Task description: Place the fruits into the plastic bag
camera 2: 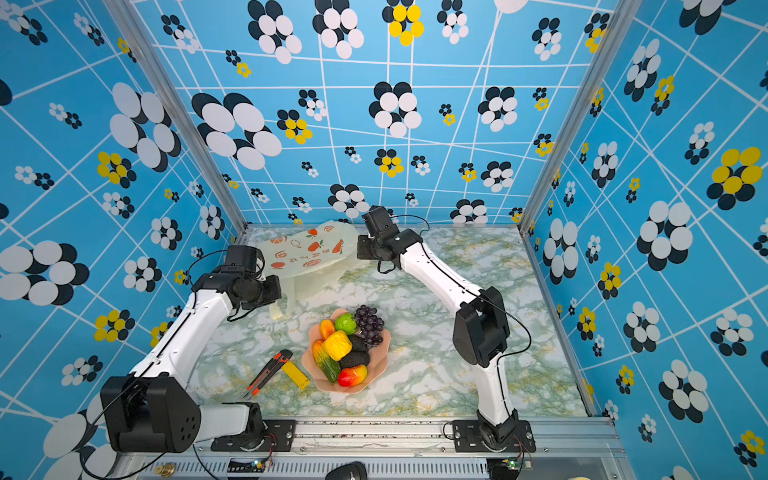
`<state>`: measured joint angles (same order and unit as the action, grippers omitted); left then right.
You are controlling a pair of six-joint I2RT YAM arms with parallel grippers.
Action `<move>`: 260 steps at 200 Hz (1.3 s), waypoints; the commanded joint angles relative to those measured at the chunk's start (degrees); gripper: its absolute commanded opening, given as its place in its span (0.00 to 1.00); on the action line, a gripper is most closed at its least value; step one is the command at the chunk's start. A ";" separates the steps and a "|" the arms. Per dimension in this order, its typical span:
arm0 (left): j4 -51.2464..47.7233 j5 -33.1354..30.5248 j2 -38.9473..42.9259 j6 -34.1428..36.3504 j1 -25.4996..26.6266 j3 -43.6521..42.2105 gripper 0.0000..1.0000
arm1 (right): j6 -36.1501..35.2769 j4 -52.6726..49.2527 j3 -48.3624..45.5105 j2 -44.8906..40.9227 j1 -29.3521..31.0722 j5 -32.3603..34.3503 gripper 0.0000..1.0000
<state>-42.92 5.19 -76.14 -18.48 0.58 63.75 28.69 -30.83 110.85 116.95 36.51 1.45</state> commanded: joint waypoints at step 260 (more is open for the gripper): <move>7.60 -4.23 -2.71 -11.11 13.69 -20.70 0.47 | 10.87 4.85 -8.20 -7.61 0.05 -6.20 0.00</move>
<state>-36.71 2.74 -78.41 -27.51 13.37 44.64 38.68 -26.13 102.10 110.50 36.34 -3.81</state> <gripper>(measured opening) 0.504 0.049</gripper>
